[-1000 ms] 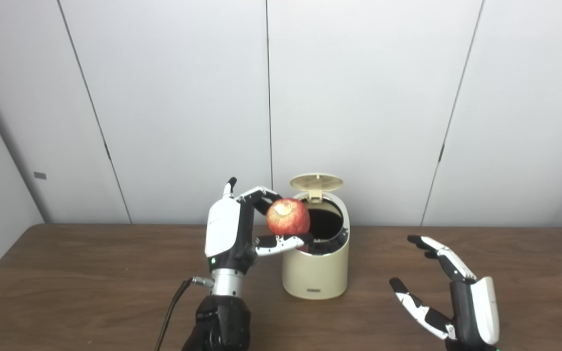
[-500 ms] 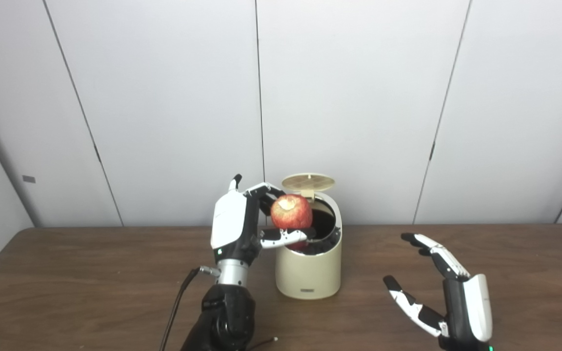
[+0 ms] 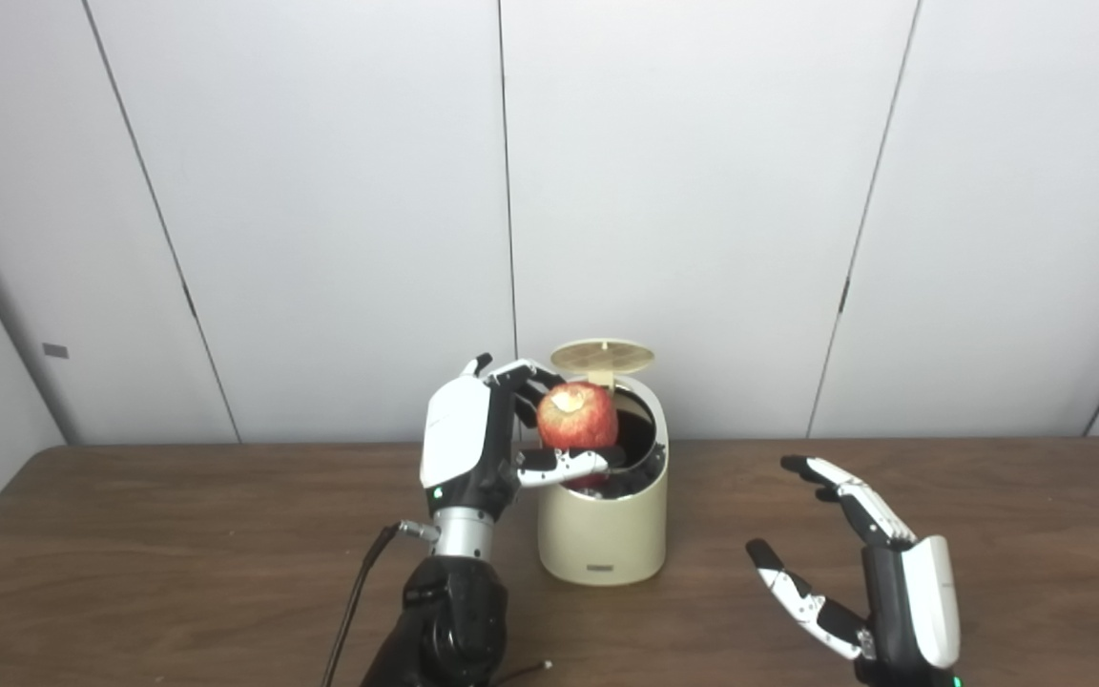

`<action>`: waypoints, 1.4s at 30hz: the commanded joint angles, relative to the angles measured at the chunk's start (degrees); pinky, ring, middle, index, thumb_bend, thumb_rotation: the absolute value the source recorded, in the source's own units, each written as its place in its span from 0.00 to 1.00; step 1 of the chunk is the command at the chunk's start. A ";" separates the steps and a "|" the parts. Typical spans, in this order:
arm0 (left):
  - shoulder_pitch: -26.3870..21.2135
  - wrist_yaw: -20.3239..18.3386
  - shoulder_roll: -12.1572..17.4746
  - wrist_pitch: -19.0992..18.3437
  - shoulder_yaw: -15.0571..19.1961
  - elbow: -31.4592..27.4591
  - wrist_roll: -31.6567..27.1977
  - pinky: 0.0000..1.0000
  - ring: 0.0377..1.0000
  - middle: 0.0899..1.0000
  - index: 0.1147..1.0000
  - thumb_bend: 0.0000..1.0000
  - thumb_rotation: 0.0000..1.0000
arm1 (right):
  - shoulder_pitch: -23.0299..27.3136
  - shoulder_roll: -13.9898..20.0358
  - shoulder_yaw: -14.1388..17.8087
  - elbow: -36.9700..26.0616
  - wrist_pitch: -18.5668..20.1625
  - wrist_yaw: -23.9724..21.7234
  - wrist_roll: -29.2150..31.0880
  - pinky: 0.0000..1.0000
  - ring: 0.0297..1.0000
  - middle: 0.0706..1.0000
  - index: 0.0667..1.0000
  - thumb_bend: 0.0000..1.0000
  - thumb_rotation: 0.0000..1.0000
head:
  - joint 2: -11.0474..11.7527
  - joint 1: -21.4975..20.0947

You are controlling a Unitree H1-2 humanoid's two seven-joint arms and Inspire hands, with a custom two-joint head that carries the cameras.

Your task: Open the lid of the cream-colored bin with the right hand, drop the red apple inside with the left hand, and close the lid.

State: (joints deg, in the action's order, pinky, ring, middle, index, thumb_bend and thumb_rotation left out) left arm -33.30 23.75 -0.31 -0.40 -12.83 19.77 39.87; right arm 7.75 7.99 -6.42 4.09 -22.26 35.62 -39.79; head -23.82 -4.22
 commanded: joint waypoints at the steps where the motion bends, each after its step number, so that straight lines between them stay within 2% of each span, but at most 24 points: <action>1: -2.92 -0.48 -0.41 0.07 -0.46 -0.73 -0.14 0.84 0.41 0.39 0.45 0.52 0.00 | -5.53 -3.74 -1.56 2.89 0.04 0.26 0.20 0.63 0.71 0.73 0.72 0.29 0.43 | -0.14 -0.03; 3: -2.77 -0.54 -0.39 -0.05 -0.54 -0.85 -0.24 0.88 0.41 0.39 0.45 0.52 0.00 | -5.55 -3.73 -1.60 2.79 0.04 0.14 0.29 0.63 0.71 0.73 0.72 0.29 0.43 | -0.17 0.01; 5: -2.64 -0.54 -0.30 -0.14 -0.67 -0.93 -0.23 0.98 0.45 0.39 0.45 0.52 0.00 | -5.48 -3.71 -1.60 2.91 -0.01 0.29 0.12 0.63 0.71 0.73 0.72 0.29 0.42 | -0.09 0.00; 9: -2.38 -2.72 0.53 -1.24 -1.29 -1.64 -0.13 1.00 0.51 0.43 0.43 0.52 0.00 | -5.55 -3.85 -1.62 2.72 0.66 0.20 -0.24 0.62 0.71 0.73 0.72 0.29 0.44 | -0.03 -0.08; 11: -2.37 -3.62 0.82 -2.34 -1.55 -1.93 0.30 1.00 0.53 0.45 0.42 0.52 0.06 | -5.56 -3.89 -1.67 2.64 0.69 0.24 -0.20 0.63 0.71 0.73 0.72 0.29 0.45 | -0.01 -0.12; 12: -2.35 -4.30 0.95 -3.15 -1.70 -2.20 0.53 1.00 0.54 0.46 0.45 0.81 0.17 | -5.54 -3.89 -1.71 2.64 0.58 0.35 -0.21 0.63 0.71 0.73 0.71 0.29 0.45 | -0.01 -0.12; 14: -2.26 -5.27 1.26 -4.34 -2.08 -2.77 0.99 1.00 0.59 0.50 0.48 0.96 0.31 | -5.55 -3.91 -1.80 2.59 0.49 0.38 -0.09 0.62 0.71 0.73 0.71 0.29 0.44 | -0.09 -0.23; 15: -2.20 -5.44 1.41 -4.56 -2.26 -2.93 1.18 1.00 0.60 0.52 0.50 0.98 0.34 | -5.56 -3.90 -1.85 2.57 0.49 0.33 -0.02 0.62 0.71 0.73 0.71 0.29 0.44 | -0.10 -0.25; 18: -2.03 -5.35 1.58 -4.68 -2.59 -3.15 1.54 1.00 0.64 0.56 0.53 1.00 0.41 | -5.68 -3.96 -1.97 2.21 0.61 -0.01 0.37 0.61 0.71 0.73 0.72 0.30 0.47 | -0.13 -0.32; 23: -1.92 -5.86 1.74 -5.80 -3.22 -3.38 2.00 1.00 0.69 0.61 0.56 1.00 0.45 | -5.76 -4.03 -2.14 1.84 0.83 0.19 -0.08 0.61 0.71 0.73 0.72 0.29 0.46 | -0.21 -0.38; 35: -2.27 -8.18 2.56 -8.25 -5.14 -4.18 2.44 1.00 0.80 0.69 0.66 1.00 0.45 | -5.84 -4.12 -2.24 1.59 1.15 -0.02 0.16 0.62 0.71 0.73 0.72 0.29 0.49 | -0.21 -0.43; 42: -2.08 -8.59 2.52 -8.52 -5.26 -4.73 2.68 1.00 0.81 0.69 0.67 1.00 0.44 | -5.82 -4.22 -2.10 1.78 0.93 0.04 0.28 0.62 0.71 0.73 0.72 0.29 0.50 | -0.26 -0.30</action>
State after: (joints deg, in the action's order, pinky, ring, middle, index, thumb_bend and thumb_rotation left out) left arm -33.30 14.56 1.84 -8.84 -18.65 16.01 42.01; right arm 7.36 7.04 -7.03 2.80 -20.79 35.45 -40.05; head -23.99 -4.48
